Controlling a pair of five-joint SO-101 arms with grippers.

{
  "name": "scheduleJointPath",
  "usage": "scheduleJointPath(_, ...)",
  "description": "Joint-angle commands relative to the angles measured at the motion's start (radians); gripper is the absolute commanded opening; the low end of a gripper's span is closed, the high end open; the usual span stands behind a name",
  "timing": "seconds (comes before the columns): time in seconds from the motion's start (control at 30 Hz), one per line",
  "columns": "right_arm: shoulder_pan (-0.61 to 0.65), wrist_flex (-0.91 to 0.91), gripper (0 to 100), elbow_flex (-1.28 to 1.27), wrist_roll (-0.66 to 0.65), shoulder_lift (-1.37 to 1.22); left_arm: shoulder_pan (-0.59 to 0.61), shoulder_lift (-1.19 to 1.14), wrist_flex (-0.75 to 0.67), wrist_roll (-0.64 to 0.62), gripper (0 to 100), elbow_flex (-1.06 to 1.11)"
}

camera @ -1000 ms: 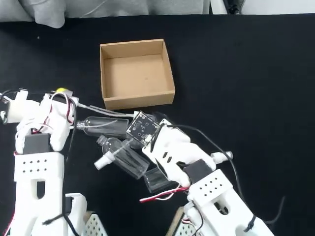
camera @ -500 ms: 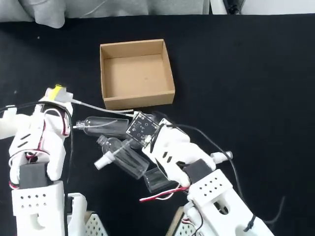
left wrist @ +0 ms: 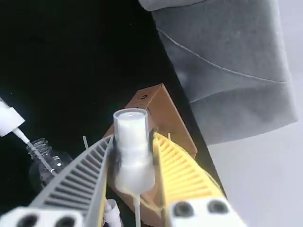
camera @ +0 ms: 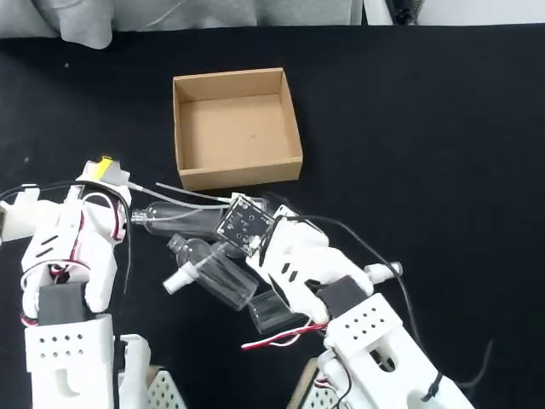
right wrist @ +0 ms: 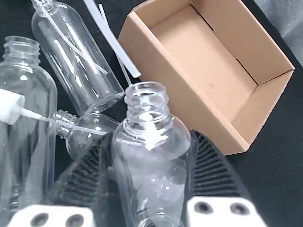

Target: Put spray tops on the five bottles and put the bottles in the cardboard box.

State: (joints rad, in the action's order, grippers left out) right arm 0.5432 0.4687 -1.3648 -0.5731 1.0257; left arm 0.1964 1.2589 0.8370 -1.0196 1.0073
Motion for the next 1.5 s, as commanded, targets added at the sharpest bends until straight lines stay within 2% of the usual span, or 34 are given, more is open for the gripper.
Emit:
scheduleJointPath(0.0, 0.018, -0.029, 12.3, 0.005, -0.009, 0.028, -0.012, 0.017, -0.038, 0.011, 3, 0.013)
scheduleJointPath(0.17, 0.018, -0.029, 12.3, 0.005, -0.009, 0.028, -0.012, 0.017, -0.16, 0.012, 3, 0.09)
scheduleJointPath(0.43, 0.029, -0.029, 12.3, 0.004, -0.009, 0.028, -0.013, 0.018, -0.164, 0.008, 3, 0.09)
scheduleJointPath(0.83, 0.046, -0.028, 12.3, 0.002, -0.009, 0.024, -0.015, 0.018, -0.066, 0.006, 3, 0.015)
scheduleJointPath(1.07, 0.049, -0.028, 12.3, 0.002, -0.009, 0.024, -0.068, 0.018, -0.06, 0.008, 3, 0.016)
scheduleJointPath(1.2, 0.049, -0.029, 12.3, -0.01, -0.009, 0.027, -0.047, 0.025, -0.066, 0.005, 3, 0.013)
scheduleJointPath(1.33, 0.046, -0.029, 12.3, -0.016, -0.009, 0.028, 0.016, 0.11, -0.058, 0.005, 3, 0.021)
scheduleJointPath(1.47, 0.046, -0.029, 12.3, -0.016, -0.009, 0.028, 0.025, 0.238, -0.014, 0.005, 3, 0.036)
